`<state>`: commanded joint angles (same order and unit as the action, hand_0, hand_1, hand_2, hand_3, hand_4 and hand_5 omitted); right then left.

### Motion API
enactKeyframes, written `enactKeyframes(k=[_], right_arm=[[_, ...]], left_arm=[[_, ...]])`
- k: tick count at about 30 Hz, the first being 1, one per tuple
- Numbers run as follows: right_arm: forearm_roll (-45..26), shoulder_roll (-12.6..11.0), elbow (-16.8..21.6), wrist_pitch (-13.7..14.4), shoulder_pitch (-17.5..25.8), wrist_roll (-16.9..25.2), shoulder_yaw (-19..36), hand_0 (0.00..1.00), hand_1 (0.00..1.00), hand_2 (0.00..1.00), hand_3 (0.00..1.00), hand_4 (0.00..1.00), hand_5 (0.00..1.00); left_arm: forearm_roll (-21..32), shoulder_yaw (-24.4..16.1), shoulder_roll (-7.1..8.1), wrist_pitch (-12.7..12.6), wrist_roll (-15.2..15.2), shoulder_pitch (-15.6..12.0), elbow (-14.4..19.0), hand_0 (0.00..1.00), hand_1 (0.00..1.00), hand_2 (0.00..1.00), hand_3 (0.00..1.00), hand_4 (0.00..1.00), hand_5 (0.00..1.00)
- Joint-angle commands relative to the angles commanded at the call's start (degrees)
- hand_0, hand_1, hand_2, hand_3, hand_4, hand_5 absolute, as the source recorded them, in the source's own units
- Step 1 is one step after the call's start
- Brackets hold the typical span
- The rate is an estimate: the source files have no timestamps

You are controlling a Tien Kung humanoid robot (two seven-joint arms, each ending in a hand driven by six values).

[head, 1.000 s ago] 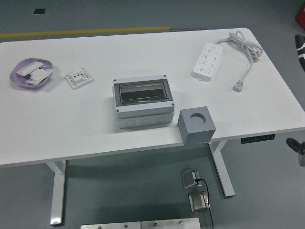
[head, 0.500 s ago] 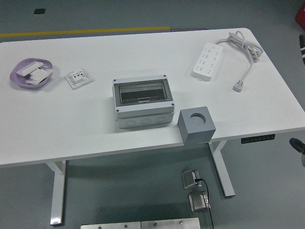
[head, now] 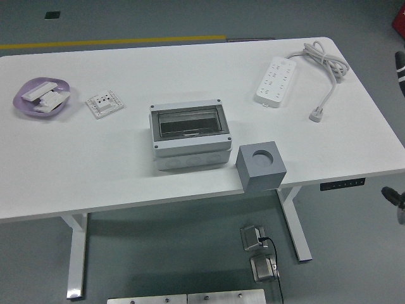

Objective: Pick up the cylinder from the cube,place it in the box,flap close box

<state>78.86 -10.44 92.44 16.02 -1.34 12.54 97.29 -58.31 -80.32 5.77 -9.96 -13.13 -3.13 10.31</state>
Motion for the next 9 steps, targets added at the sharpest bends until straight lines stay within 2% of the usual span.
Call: enactKeyframes(k=[4, 9], right_arm=[[-0.4, 0.3, -0.7, -0.3, 0.1, -0.3, -0.3, 0.668, 0.639, 0.684, 0.706, 0.843, 0.466], [-0.2, 0.5, -1.0, -0.8, 0.0, -0.7, -0.5, 0.668, 0.639, 0.684, 0.706, 0.843, 0.466]], left_arm=[[-0.9, -0.9, -0.06, -0.8, -1.3, -0.1, 0.0, 0.628, 0.574, 0.524, 0.611, 0.579, 0.163], [-1.2, -1.3, -0.11, -1.0, -1.3, 0.1, 0.0, 0.628, 0.574, 0.524, 0.611, 0.579, 0.163]])
